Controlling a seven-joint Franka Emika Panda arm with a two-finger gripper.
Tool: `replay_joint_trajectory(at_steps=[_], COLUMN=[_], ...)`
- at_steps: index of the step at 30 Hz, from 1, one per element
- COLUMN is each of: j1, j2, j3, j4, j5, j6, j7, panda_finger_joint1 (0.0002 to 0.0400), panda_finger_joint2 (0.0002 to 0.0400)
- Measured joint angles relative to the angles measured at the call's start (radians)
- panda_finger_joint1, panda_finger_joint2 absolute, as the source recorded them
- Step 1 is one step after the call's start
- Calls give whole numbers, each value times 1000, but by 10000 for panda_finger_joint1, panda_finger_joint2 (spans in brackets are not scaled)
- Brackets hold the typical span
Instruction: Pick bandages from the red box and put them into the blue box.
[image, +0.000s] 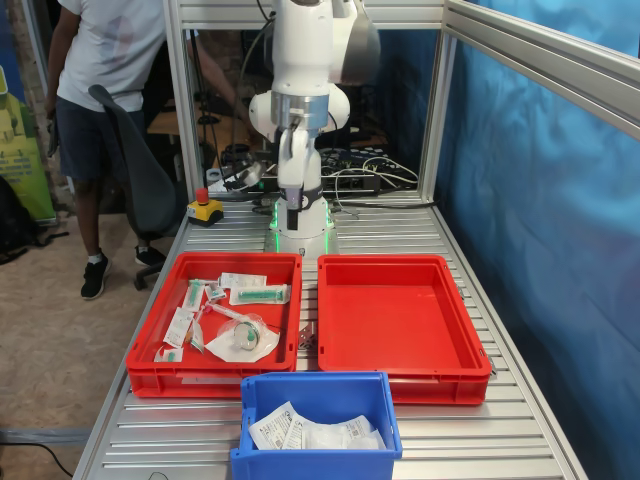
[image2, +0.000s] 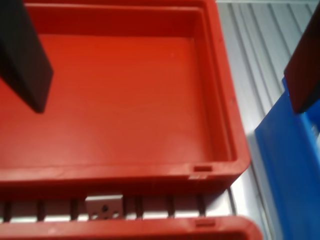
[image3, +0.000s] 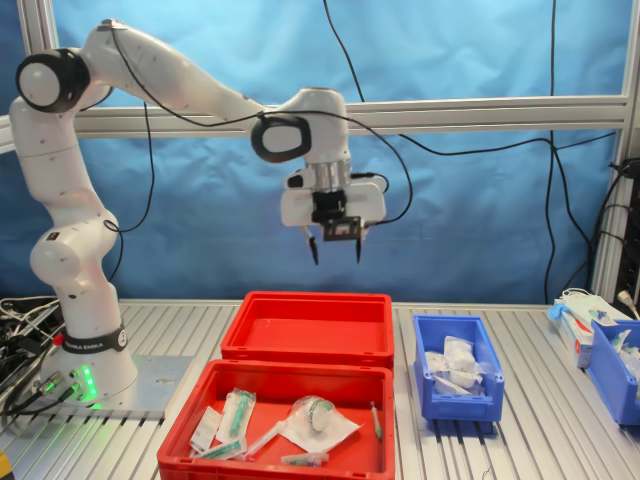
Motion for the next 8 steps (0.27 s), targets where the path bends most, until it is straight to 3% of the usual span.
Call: replay_joint_trajectory(at_steps=[8], j1=[-42], j2=[-15], j3=[1], j4=[-59], j5=[-10], j6=[0], j7=[0], panda_finger_joint1=[400], panda_finger_joint2=[400])
